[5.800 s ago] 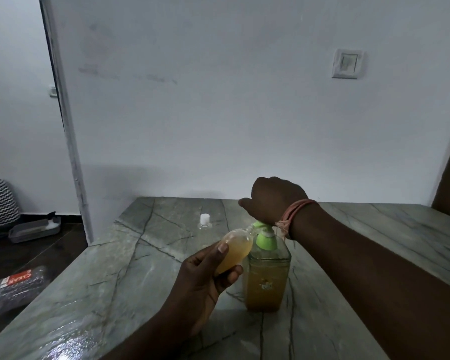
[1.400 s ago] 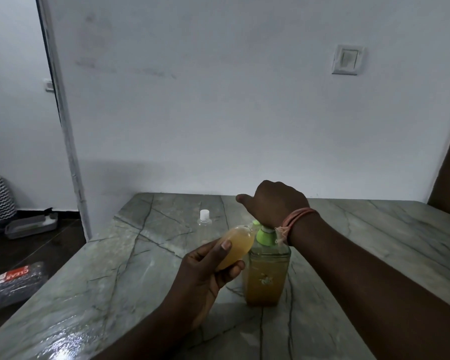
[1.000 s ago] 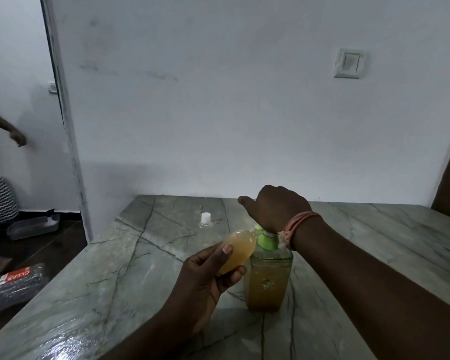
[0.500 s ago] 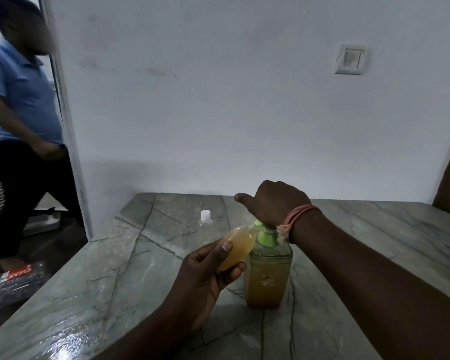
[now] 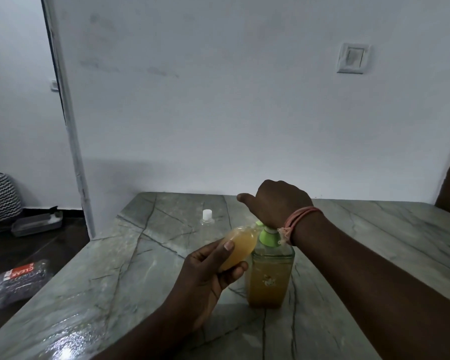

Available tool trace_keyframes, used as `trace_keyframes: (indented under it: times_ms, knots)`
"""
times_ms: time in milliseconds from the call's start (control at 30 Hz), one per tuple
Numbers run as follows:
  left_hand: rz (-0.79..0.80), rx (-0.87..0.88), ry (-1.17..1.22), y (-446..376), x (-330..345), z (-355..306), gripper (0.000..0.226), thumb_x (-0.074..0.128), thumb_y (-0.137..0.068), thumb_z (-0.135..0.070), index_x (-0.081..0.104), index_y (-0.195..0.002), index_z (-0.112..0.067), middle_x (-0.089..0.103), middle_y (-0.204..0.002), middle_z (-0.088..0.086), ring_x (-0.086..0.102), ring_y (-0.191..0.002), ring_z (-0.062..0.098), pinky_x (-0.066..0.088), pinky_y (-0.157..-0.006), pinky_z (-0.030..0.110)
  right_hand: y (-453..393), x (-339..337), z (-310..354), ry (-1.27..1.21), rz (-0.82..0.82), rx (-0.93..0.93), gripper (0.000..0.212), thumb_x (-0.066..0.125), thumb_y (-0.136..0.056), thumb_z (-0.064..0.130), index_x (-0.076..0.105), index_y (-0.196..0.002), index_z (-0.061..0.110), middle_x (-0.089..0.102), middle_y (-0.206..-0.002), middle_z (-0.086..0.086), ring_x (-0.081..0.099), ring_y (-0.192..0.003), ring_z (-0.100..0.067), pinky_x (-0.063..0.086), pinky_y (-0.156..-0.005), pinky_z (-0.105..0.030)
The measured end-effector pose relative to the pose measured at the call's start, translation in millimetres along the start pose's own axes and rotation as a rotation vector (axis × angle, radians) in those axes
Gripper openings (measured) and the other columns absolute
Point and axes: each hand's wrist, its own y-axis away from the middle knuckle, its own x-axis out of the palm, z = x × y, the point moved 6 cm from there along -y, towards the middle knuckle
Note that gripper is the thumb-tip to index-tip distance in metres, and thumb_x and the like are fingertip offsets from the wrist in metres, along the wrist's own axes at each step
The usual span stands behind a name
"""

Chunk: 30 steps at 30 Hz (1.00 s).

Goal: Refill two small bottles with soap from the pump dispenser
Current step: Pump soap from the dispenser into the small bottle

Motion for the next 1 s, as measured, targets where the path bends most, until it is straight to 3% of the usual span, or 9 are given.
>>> trace_keyframes:
  times_ms: [267, 400, 500, 633, 767, 1000]
  knots:
    - [0.024, 0.005, -0.015, 3.6, 1.9, -2.5, 0.021, 0.069, -0.077, -0.018, 0.081, -0.094, -0.016, 0.077, -0.094, 0.012, 0.072, -0.081, 0.025, 0.06, -0.067, 0.026, -5.8, -9.1, 9.8, 0.1, 0.016, -0.069, 0.063, 0.034, -0.086, 0.078, 0.046, -0.061, 0.021, 0.052, -0.063, 0.002, 0.051, -0.06, -0.017, 0.039, -0.063, -0.03]
    - [0.021, 0.006, -0.01, -1.3, 0.0, 0.0, 0.026, 0.071, -0.076, -0.018, 0.08, -0.1, -0.01, 0.075, -0.096, 0.016, 0.072, -0.079, 0.027, 0.059, -0.065, 0.028, -2.4, -0.1, 3.4, 0.031, -0.002, -0.01, 0.074, 0.031, -0.08, 0.085, 0.051, -0.058, 0.017, 0.057, -0.057, 0.0, 0.056, -0.056, -0.017, 0.041, -0.057, -0.028]
    - [0.019, 0.0, -0.01, -1.3, 0.5, 0.9, 0.027, 0.072, -0.075, -0.019, 0.08, -0.099, -0.01, 0.076, -0.094, 0.015, 0.072, -0.077, 0.027, 0.059, -0.063, 0.027, -2.9, 1.6, -0.4, 0.012, 0.009, 0.0, 0.073, 0.033, -0.078, 0.086, 0.048, -0.056, 0.019, 0.055, -0.056, 0.001, 0.057, -0.058, -0.018, 0.044, -0.059, -0.029]
    - [0.004, 0.006, -0.004, 2.0, 0.3, -0.1, 0.035, 0.072, -0.076, -0.018, 0.075, -0.108, -0.005, 0.072, -0.106, 0.021, 0.072, -0.08, 0.028, 0.058, -0.064, 0.027, -3.1, -2.3, 4.1, 0.043, 0.041, -0.019, 0.069, 0.033, -0.08, 0.084, 0.047, -0.058, 0.02, 0.054, -0.06, 0.001, 0.058, -0.065, -0.02, 0.046, -0.066, -0.032]
    - [0.025, 0.009, 0.0, 1.0, -0.6, 0.8, 0.027, 0.07, -0.078, -0.017, 0.078, -0.102, -0.007, 0.076, -0.102, 0.016, 0.072, -0.082, 0.029, 0.059, -0.065, 0.027, -5.0, -6.4, 9.4, 0.073, 0.025, -0.048, 0.069, 0.033, -0.083, 0.081, 0.051, -0.061, 0.018, 0.056, -0.062, 0.001, 0.055, -0.06, -0.017, 0.042, -0.062, -0.03]
    - [0.04, 0.007, -0.007, -3.7, -1.4, 3.9, 0.022, 0.069, -0.078, -0.017, 0.08, -0.097, -0.012, 0.076, -0.096, 0.014, 0.072, -0.078, 0.026, 0.058, -0.064, 0.026, -7.0, 6.9, -2.2, -0.056, 0.082, 0.019, 0.064, 0.048, -0.078, 0.079, 0.051, -0.057, 0.018, 0.057, -0.057, 0.0, 0.059, -0.06, -0.019, 0.049, -0.066, -0.031]
